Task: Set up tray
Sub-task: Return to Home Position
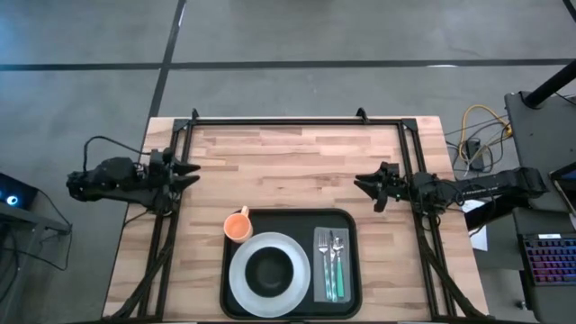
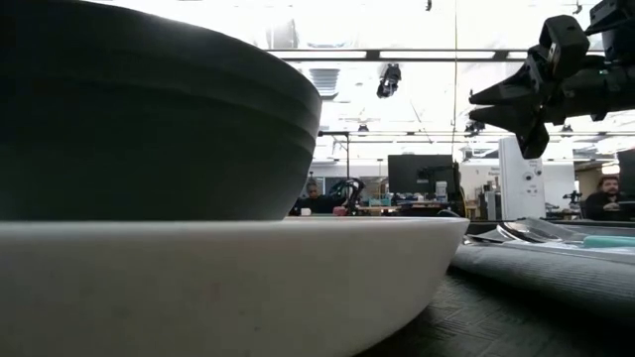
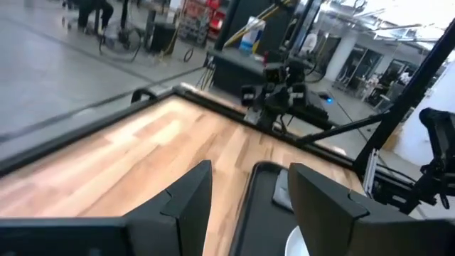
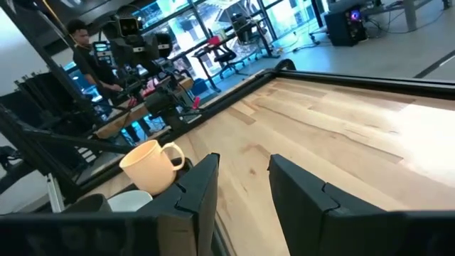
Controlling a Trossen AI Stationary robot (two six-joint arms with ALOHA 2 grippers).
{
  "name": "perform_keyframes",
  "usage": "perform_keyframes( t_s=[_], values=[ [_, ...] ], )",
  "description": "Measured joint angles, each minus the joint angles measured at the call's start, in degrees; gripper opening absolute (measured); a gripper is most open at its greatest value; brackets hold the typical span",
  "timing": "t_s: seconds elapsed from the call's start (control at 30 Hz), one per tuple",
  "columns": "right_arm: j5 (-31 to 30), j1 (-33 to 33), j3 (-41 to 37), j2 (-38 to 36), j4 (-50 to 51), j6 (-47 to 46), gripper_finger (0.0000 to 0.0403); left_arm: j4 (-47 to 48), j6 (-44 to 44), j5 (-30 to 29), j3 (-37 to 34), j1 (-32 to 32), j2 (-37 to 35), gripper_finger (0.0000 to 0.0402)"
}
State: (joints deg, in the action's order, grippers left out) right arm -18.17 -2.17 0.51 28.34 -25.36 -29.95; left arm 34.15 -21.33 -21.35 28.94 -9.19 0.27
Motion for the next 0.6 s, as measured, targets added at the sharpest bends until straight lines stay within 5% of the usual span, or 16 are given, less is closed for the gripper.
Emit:
perform_keyframes(
  t_s=[0.6],
  values=[
    [0.0, 0.0, 0.0, 0.0, -0.1, 0.0, 0.0118, 5.6, -4.7, 0.0, -0.1, 0.0, 5.2, 0.0166]
  ],
)
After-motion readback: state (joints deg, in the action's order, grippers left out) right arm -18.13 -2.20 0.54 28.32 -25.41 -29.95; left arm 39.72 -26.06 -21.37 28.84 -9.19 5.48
